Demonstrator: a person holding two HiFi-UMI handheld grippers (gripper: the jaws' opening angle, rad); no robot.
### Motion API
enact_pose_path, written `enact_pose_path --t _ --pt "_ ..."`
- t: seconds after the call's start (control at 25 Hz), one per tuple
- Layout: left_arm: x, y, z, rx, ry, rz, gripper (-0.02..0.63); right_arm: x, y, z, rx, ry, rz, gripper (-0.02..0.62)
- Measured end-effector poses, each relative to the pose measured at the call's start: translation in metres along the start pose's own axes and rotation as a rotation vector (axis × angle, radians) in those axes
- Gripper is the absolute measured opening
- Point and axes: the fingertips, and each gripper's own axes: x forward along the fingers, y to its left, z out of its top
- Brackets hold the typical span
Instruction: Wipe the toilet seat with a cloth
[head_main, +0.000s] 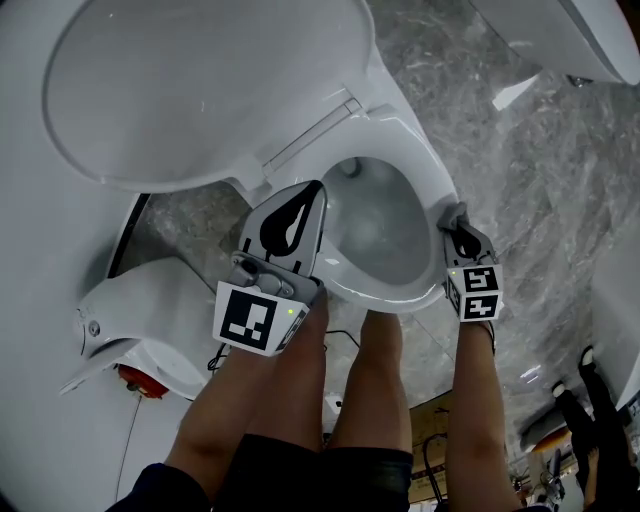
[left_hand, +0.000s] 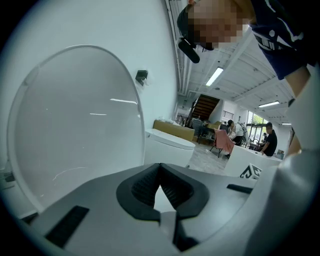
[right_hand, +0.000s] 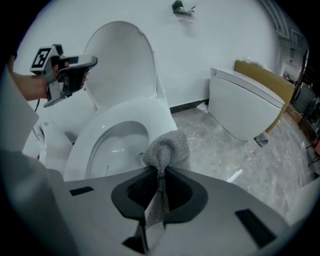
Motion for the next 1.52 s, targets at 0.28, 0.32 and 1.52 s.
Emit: enact_pose_path --t 0.28,0.32,1.52 --pt "-0.01 0.009 -0.006 0.003 0.013 0.004 0.012 0.057 0.014 0.104 -0.016 -0.138 -0.024 0.049" --pt "-0.011 0.01 -0.007 0.002 0.017 0.005 0.012 0.063 0.02 0.115 -0.005 -0.152 -0.018 0.049" --pt "-0.04 0.059 -0.004 -0.013 -0.004 0.079 0.012 0.111 0.094 0.148 -0.035 -0.163 -0.015 0.049"
